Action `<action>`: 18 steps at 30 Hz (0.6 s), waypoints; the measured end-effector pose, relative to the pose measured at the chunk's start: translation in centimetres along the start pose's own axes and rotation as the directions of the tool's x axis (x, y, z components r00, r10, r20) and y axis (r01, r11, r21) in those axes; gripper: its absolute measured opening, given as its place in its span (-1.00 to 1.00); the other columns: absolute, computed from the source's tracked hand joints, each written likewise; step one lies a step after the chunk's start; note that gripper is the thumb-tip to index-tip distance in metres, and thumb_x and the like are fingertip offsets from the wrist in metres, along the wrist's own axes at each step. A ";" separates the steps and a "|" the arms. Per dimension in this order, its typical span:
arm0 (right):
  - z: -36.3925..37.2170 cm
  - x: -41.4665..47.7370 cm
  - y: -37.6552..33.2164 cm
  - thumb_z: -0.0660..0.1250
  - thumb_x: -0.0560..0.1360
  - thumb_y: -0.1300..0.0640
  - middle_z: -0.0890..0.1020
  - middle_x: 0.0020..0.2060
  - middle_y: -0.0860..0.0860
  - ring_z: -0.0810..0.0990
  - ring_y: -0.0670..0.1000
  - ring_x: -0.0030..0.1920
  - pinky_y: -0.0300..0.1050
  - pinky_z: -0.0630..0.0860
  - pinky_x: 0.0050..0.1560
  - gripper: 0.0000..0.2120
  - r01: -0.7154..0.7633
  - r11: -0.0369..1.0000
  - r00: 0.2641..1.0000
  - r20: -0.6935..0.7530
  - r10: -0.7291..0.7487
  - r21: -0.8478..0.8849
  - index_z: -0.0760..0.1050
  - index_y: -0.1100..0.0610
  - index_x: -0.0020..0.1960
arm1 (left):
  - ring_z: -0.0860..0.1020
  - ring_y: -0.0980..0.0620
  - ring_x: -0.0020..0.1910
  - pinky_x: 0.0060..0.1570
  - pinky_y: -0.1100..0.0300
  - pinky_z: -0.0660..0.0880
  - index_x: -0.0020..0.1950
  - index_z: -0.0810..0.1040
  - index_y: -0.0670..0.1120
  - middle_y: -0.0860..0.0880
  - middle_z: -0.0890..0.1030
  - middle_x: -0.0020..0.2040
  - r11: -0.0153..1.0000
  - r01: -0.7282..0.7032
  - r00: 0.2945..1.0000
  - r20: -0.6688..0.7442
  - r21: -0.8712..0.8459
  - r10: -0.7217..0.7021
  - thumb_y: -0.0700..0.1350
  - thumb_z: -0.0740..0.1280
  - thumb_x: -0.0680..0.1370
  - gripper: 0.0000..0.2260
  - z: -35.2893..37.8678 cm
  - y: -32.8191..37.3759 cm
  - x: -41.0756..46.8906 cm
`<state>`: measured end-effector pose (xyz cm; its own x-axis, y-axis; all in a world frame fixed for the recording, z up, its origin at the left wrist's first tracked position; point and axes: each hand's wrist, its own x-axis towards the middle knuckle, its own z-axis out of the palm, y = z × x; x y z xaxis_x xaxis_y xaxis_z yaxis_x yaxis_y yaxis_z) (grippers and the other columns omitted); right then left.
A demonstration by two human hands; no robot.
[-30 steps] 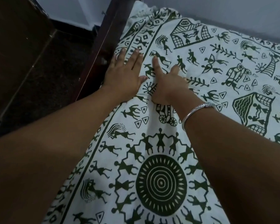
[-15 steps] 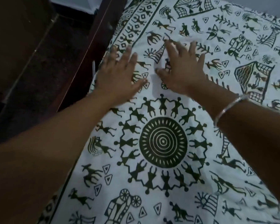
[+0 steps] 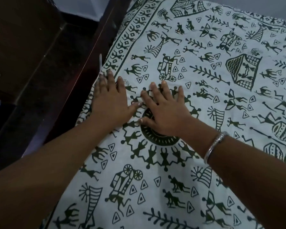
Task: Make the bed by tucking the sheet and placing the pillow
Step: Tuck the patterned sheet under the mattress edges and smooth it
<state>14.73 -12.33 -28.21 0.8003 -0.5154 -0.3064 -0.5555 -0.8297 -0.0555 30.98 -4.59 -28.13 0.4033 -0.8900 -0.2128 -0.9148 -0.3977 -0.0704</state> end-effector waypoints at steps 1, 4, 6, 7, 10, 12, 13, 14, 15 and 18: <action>-0.1 -0.2 0.2 -0.21 0.41 -0.45 -0.21 0.53 0.10 -0.30 0.23 0.49 0.46 -0.26 0.35 -0.18 -0.015 1.000 1.000 0.005 0.015 0.002 -0.28 -0.04 0.53 | -0.09 -0.35 0.48 0.43 -0.17 -0.07 0.53 -0.14 -0.18 -0.31 -0.11 0.52 0.999 0.015 1.000 0.002 0.031 -0.015 0.43 -0.10 0.43 -0.11 0.1 0.3 -0.6; 0.0 -0.6 -0.1 -0.23 0.40 -0.45 -0.22 0.53 0.13 -0.30 0.24 0.49 0.45 -0.23 0.36 -0.16 -0.023 1.000 0.999 0.027 0.023 -0.010 -0.28 -0.05 0.53 | -0.05 -0.41 0.46 0.39 -0.25 0.01 0.54 -0.17 -0.12 -0.29 -0.14 0.52 0.996 0.077 0.996 0.044 -0.032 -0.076 0.49 -0.11 0.37 -0.06 0.2 0.2 -1.3; 0.0 -0.8 -0.4 -0.21 0.40 -0.47 -0.23 0.52 0.13 -0.31 0.22 0.49 0.43 -0.23 0.37 -0.16 -0.006 1.000 0.999 0.043 0.007 -0.017 -0.30 -0.04 0.53 | 0.00 -0.41 0.44 0.36 -0.27 0.07 0.54 -0.19 -0.08 -0.25 -0.20 0.53 0.979 0.129 0.990 0.075 -0.156 -0.119 0.50 -0.07 0.38 -0.07 0.0 -0.6 -0.7; 0.0 -0.9 -0.5 -0.19 0.41 -0.47 -0.24 0.52 0.13 -0.32 0.21 0.49 0.43 -0.23 0.37 -0.16 -0.004 1.000 0.999 0.052 0.005 -0.019 -0.30 -0.04 0.53 | 0.03 -0.40 0.44 0.35 -0.26 0.11 0.53 -0.20 -0.08 -0.22 -0.23 0.53 0.969 0.143 0.988 0.087 -0.200 -0.128 0.48 -0.05 0.40 -0.08 -0.2 -1.0 -0.4; -0.3 -0.9 -0.9 -0.19 0.41 -0.47 -0.23 0.52 0.13 -0.33 0.21 0.49 0.42 -0.24 0.36 -0.16 -0.016 1.000 0.998 0.067 0.017 -0.013 -0.29 -0.04 0.53 | -0.02 -0.35 0.47 0.39 -0.20 0.08 0.52 -0.26 -0.12 -0.20 -0.28 0.52 0.968 0.143 0.987 0.101 -0.208 -0.124 0.38 0.03 0.49 -0.14 -0.4 -1.3 -0.3; -0.7 -0.8 -1.3 -0.24 0.37 -0.48 -0.22 0.53 0.12 -0.33 0.21 0.49 0.42 -0.25 0.36 -0.14 -0.018 1.000 0.998 0.065 0.018 -0.014 -0.28 -0.05 0.53 | -0.07 -0.32 0.49 0.42 -0.17 0.04 0.53 -0.24 -0.17 -0.24 -0.25 0.52 0.983 0.122 0.989 0.103 -0.137 -0.109 0.29 0.07 0.55 -0.20 -0.7 -0.9 -0.9; -0.9 -0.7 -1.6 -0.26 0.36 -0.48 -0.21 0.53 0.11 -0.32 0.21 0.49 0.42 -0.25 0.37 -0.14 -0.013 1.000 0.998 0.059 0.014 -0.019 -0.27 -0.05 0.53 | -0.07 -0.32 0.49 0.41 -0.17 0.06 0.53 -0.20 -0.17 -0.26 -0.21 0.52 0.990 0.109 0.989 0.108 -0.087 -0.099 0.24 0.09 0.56 -0.23 -0.9 -0.7 -1.3; -1.1 -0.7 -1.9 -0.26 0.36 -0.48 -0.21 0.53 0.11 -0.31 0.21 0.49 0.42 -0.25 0.36 -0.14 -0.006 1.000 0.999 0.052 0.007 -0.021 -0.27 -0.05 0.53 | -0.03 -0.33 0.48 0.39 -0.17 0.13 0.54 -0.15 -0.16 -0.28 -0.16 0.52 0.993 0.105 0.988 0.120 -0.045 -0.099 0.21 0.13 0.57 -0.25 -1.2 -0.6 -1.7; -1.3 -0.6 -2.3 -0.26 0.36 -0.47 -0.20 0.53 0.11 -0.31 0.21 0.49 0.42 -0.25 0.36 -0.14 0.002 1.000 0.999 0.049 -0.001 -0.021 -0.28 -0.06 0.53 | 0.04 -0.35 0.47 0.34 -0.18 0.22 0.54 -0.10 -0.14 -0.30 -0.11 0.52 0.993 0.117 0.984 0.140 -0.021 -0.113 0.20 0.18 0.55 -0.26 -1.5 -0.5 -2.1; -1.6 -0.7 -3.2 -0.27 0.35 -0.46 -0.22 0.53 0.10 -0.32 0.20 0.49 0.41 -0.24 0.37 -0.14 0.017 1.000 0.998 0.068 -0.016 -0.012 -0.27 -0.06 0.53 | 0.16 -0.39 0.41 0.24 -0.18 0.34 0.54 -0.06 -0.09 -0.36 -0.07 0.50 0.984 0.180 0.963 0.206 -0.017 -0.172 0.21 0.24 0.52 -0.24 -2.0 -0.4 -3.7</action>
<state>16.32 -9.61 -26.32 0.7923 -0.4859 -0.3691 -0.5388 -0.8410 -0.0494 29.90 -1.57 -25.33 0.5417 -0.7428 -0.3935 -0.8269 -0.5549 -0.0908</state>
